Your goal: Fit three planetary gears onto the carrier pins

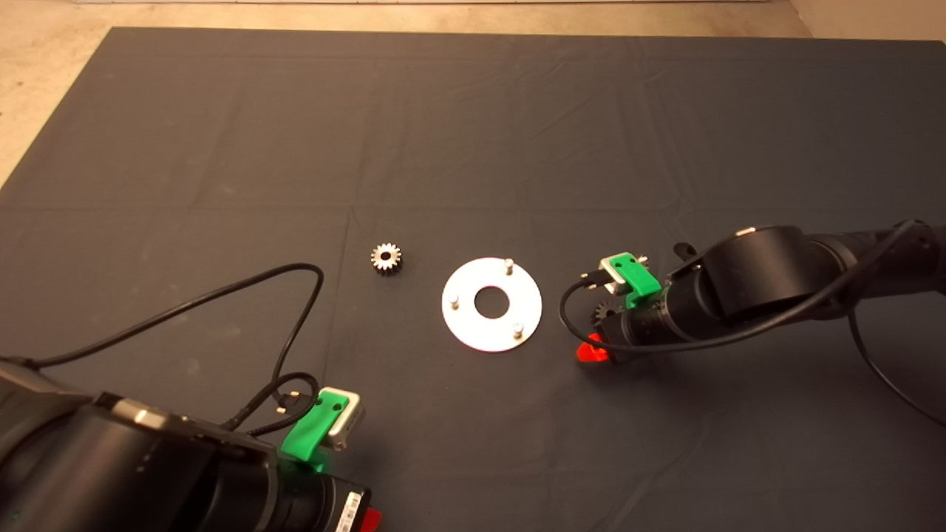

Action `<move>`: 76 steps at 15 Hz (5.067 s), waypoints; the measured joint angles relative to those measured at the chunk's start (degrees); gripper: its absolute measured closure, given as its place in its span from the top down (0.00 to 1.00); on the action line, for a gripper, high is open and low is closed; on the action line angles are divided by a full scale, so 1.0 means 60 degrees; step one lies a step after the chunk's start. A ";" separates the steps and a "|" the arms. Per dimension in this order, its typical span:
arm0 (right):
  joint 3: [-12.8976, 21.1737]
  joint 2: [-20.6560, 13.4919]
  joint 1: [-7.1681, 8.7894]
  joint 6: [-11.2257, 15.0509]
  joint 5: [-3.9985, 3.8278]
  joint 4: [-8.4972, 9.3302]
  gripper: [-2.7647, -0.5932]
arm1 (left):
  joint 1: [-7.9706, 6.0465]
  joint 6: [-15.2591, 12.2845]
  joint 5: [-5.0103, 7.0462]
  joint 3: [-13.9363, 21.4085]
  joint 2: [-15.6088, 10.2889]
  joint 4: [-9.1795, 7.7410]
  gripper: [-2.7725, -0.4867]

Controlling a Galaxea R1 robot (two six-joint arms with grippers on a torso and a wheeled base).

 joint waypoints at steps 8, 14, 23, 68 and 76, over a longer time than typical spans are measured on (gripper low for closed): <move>-0.0385 0.0029 0.0000 -0.0239 -0.0006 0.0002 0.93 | -0.0002 0.0000 -0.0004 0.0000 0.0000 0.0000 0.44; -0.0560 0.0029 0.0004 -0.0269 -0.0006 0.0001 0.93 | -0.0001 0.0000 0.0000 0.0000 0.0000 0.0000 0.44; -0.0692 0.0015 0.0193 -0.0268 -0.0006 0.0000 0.84 | 0.0002 0.0000 -0.0004 0.0000 0.0000 0.0002 0.44; -0.0801 -0.0109 -0.0128 -0.0233 0.0728 -0.0872 0.17 | 0.0031 -0.0028 -0.0070 0.0000 0.0000 0.0003 0.44; -0.0068 -0.0025 0.0823 -0.0192 0.0864 -0.0619 0.16 | 0.0027 -0.0077 -0.0189 0.0000 0.0006 0.0004 0.44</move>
